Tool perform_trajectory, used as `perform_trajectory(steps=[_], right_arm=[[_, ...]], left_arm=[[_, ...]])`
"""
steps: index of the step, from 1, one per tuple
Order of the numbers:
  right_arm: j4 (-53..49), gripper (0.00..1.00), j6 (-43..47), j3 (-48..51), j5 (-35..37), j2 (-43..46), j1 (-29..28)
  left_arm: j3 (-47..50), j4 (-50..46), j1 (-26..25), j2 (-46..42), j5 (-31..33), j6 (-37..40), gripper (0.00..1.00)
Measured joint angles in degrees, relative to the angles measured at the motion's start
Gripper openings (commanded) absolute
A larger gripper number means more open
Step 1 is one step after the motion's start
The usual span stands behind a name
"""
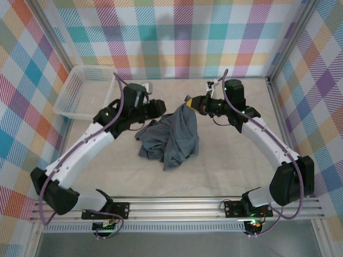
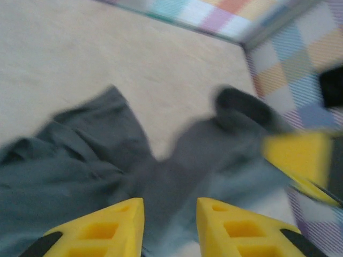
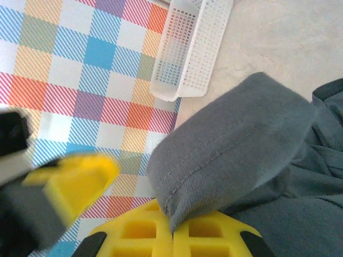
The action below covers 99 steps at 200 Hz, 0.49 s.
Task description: Fold the inside-out t-shirt
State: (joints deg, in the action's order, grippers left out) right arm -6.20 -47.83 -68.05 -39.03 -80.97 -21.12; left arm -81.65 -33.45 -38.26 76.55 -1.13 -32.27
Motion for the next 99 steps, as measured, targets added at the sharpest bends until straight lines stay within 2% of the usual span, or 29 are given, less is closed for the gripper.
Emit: perform_trajectory(steps=[11, 22, 39, 70, 82, 91, 99], right_arm=[[-0.5, 0.0, -0.4, 0.0, 0.1, -0.2, 0.0], [-0.9, 0.0, -0.7, -0.1, 0.2, -0.3, 0.0], [-1.5, 0.0, -1.0, -0.5, 0.2, -0.3, 0.0], [-1.8, 0.0, -1.3, -0.8, 0.2, -0.3, 0.0], [-2.0, 0.0, -1.3, -0.8, 0.2, -0.3, 0.0], [-2.1, 0.0, -1.3, -0.7, 0.2, -0.3, 0.0], [-2.3, 0.0, -1.2, -0.7, 0.2, -0.3, 0.0]], left_arm=[[0.9, 0.7, -3.7, -0.7, -0.2, -1.7, 0.29], [1.6, 1.7, -5.6, 0.5, -1.0, -3.2, 0.35], [1.9, 3.6, -6.3, 5.3, -1.4, -5.2, 0.45], [1.9, 6.0, -6.3, 14.4, -1.4, -5.7, 0.5], [1.9, 6.8, -6.3, 16.2, -1.9, -5.6, 0.46], [1.9, 7.1, -6.3, 17.0, -2.0, -5.6, 0.37], [1.9, 7.2, -6.3, 17.3, -2.2, -5.4, 0.25]])
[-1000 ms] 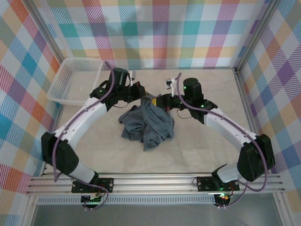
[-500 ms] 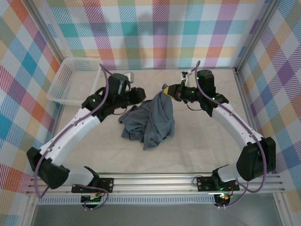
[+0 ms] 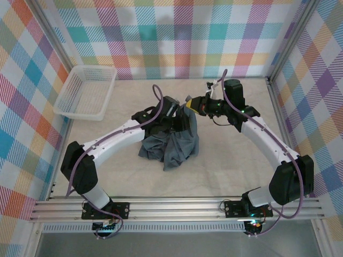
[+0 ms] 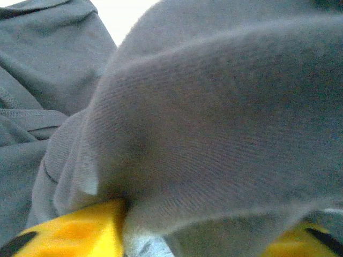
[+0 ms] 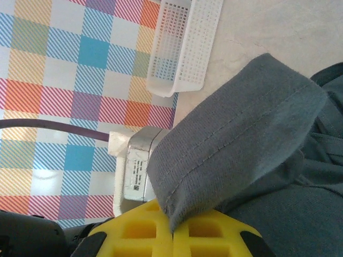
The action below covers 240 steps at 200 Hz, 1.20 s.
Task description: Fold the inside-out t-shirt
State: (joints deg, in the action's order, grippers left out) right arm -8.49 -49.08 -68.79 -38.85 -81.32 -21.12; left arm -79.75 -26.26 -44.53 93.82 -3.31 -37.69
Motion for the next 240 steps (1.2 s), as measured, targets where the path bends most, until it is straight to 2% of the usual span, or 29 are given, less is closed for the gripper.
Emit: perform_trajectory(steps=[17, 42, 66, 78, 100, 110, 142, 154, 165, 181, 206, 214, 223, 240], right_arm=[[-0.5, 0.0, 0.0, 0.0, 0.0, 0.0, 0.0], [-1.5, 0.0, -0.3, 1.1, -0.6, 0.3, 2.6], [-0.5, 0.04, -0.2, 6.2, -4.0, 0.5, 10.9], [-0.7, 0.12, 0.3, 8.7, -5.4, -0.5, 14.7], [-2.3, 0.4, 1.5, 10.8, -7.4, -1.9, 16.2], [-3.1, 0.44, 2.3, 11.3, -7.3, -1.1, 16.1], [-6.3, 0.43, 2.5, 13.9, 0.0, 9.4, 14.1], [-6.8, 0.46, 1.7, 14.1, 3.7, 13.8, 11.0], [-6.9, 0.53, 0.8, 14.0, 6.0, 15.7, 6.8], [-8.0, 0.64, -1.1, 12.6, 8.5, 14.0, 1.0], [-12.5, 0.68, -1.2, 8.2, 11.9, 4.2, -2.1], [-14.1, 0.67, -0.8, 7.3, 12.8, 1.0, -2.7], [-15.5, 0.63, 0.0, 7.0, 13.6, -1.8, -3.4], [-17.6, 0.54, 1.2, 7.2, 13.7, -4.9, -5.2]], left_arm=[[0.0, 0.1, 0.1, 0.1, 0.0, -0.5, 0.0], [1.0, 1.4, 2.0, -1.2, -1.9, -0.4, 0.0], [5.7, 6.7, 7.1, -7.1, -9.3, -0.4, 0.0], [7.3, 9.7, 9.4, -10.2, -13.7, 0.0, 0.0], [7.6, 12.1, 10.8, -13.6, -18.9, 2.7, 0.0], [7.9, 12.3, 10.8, -14.4, -20.6, 3.7, 0.0], [11.6, 13.4, 10.6, -14.9, -24.3, 5.4, 0.0], [13.4, 13.4, 10.4, -14.8, -25.0, 5.8, 0.0], [14.4, 13.4, 10.3, -14.7, -25.6, 6.3, 0.0], [15.0, 13.1, 9.2, -14.7, -25.7, 9.2, 0.0], [15.4, 11.0, 5.8, -14.7, -23.8, 15.8, 0.0], [16.3, 10.3, 4.6, -14.7, -22.7, 17.4, 0.02], [18.2, 9.4, 3.2, -14.7, -21.3, 18.7, 0.13], [24.2, 8.3, 1.2, -14.9, -18.4, 19.0, 0.44]])
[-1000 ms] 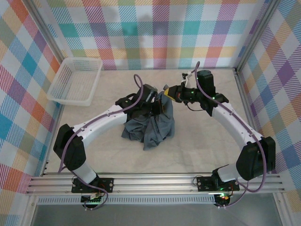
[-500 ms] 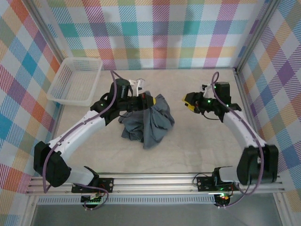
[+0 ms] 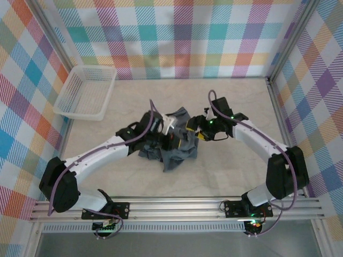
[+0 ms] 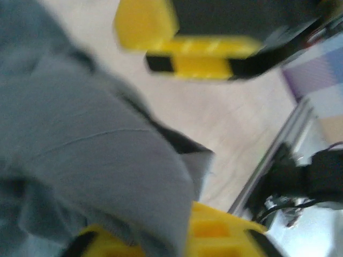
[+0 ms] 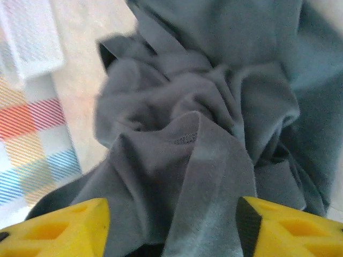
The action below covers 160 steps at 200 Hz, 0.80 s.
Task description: Fold the inside-out t-shirt
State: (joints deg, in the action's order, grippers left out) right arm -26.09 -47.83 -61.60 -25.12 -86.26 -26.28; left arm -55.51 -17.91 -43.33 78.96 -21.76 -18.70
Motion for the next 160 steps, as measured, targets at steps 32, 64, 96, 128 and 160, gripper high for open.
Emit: perform_trajectory(steps=[32, 64, 96, 128, 160], right_arm=[[-1.7, 0.52, 1.9, 0.5, 0.0, -0.2, -2.4], [-4.1, 0.51, 6.7, 1.2, 4.9, 4.1, -3.8], [-4.8, 0.49, 10.1, 6.0, 12.4, 13.2, -10.4], [-5.4, 0.63, 9.0, 10.8, 15.1, 14.2, -18.3], [-5.2, 0.4, 8.3, 10.4, 15.4, 4.1, -20.3]], left_arm=[[10.9, -5.2, -0.5, -4.5, 6.7, -3.8, 0.59], [9.5, -7.5, 0.1, -14.1, 13.0, -6.8, 0.6], [-0.3, -8.0, 3.7, -11.8, 13.9, -7.5, 0.55], [-7.8, -8.6, 4.6, -0.9, 11.9, -4.8, 0.54], [-8.5, -10.4, 4.6, 5.4, 10.9, -2.7, 0.54]])
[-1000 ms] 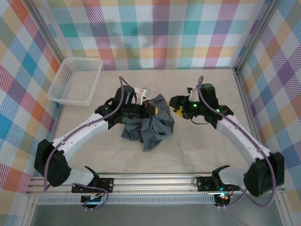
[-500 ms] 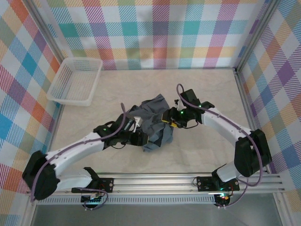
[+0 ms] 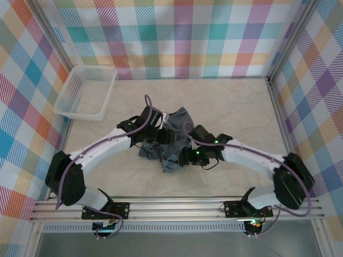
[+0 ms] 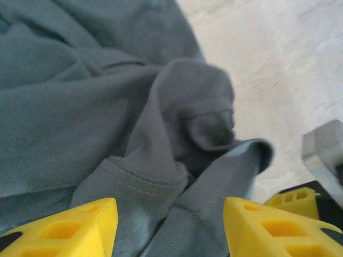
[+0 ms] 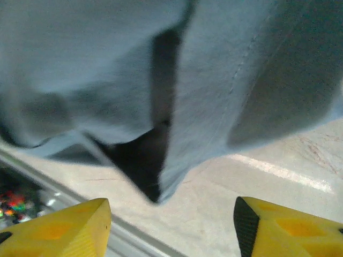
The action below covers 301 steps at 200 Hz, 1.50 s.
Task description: Fold the inside-out t-shirt
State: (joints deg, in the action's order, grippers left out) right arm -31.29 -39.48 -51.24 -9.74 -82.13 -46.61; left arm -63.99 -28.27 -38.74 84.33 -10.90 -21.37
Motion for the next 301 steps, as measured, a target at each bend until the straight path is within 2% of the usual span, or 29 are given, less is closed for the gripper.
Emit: perform_trajectory(steps=[14, 24, 52, 75, 99, 132, 180, 246, 254, 265, 290, 301], right_arm=[[0.0, 0.11, -0.1, -0.7, 0.9, -4.0, -0.1], [0.0, 0.0, -0.2, -0.9, 1.9, -5.3, -0.1], [-1.1, 0.0, -0.4, -0.4, 5.7, -1.0, -0.1], [-3.2, 0.0, 0.0, 1.0, 10.1, 10.6, 0.0], [-4.5, 0.0, 1.9, 1.6, 13.3, 20.7, 0.8], [-5.7, 0.0, 4.4, 2.1, 15.4, 23.5, 1.5], [-6.9, 0.0, 6.4, 4.3, 16.6, 26.9, 1.5], [-4.1, 0.0, 10.6, 4.4, 11.6, 29.0, 1.5], [-4.0, 0.0, 10.8, 4.4, 11.4, 29.0, 1.5], [-4.0, 0.0, 10.9, 4.4, 11.5, 29.2, 1.6], [-3.9, 0.0, 10.8, 4.4, 11.8, 29.9, 3.3], [-3.9, 0.0, 10.8, 4.4, 11.6, 29.8, 4.7]], left_arm=[[0.1, -0.5, 0.0, 0.0, 0.0, 0.2, 0.55], [0.3, -0.4, 0.1, -0.5, 0.0, 0.2, 0.55], [2.3, -0.3, 0.6, -4.8, 0.3, 0.3, 0.57], [2.8, -0.1, 1.1, -9.7, -0.5, 2.3, 0.57], [1.7, 0.1, 1.4, -11.4, -5.9, 5.1, 0.56], [-4.6, -1.1, 1.4, -4.1, -12.7, 7.7, 0.56], [-6.4, -1.6, 1.4, 4.5, -19.7, 10.1, 0.57], [-9.4, 8.7, 1.4, 16.9, -34.7, 10.1, 0.57], [-9.9, 9.8, 1.4, 17.5, -36.1, 10.1, 0.54], [-10.2, 11.1, 1.4, 17.8, -37.8, 10.3, 0.43], [-10.1, 12.4, 1.4, 17.8, -40.2, 10.7, 0.01], [-10.0, 12.9, 1.4, 17.8, -40.3, 11.4, 0.0]])
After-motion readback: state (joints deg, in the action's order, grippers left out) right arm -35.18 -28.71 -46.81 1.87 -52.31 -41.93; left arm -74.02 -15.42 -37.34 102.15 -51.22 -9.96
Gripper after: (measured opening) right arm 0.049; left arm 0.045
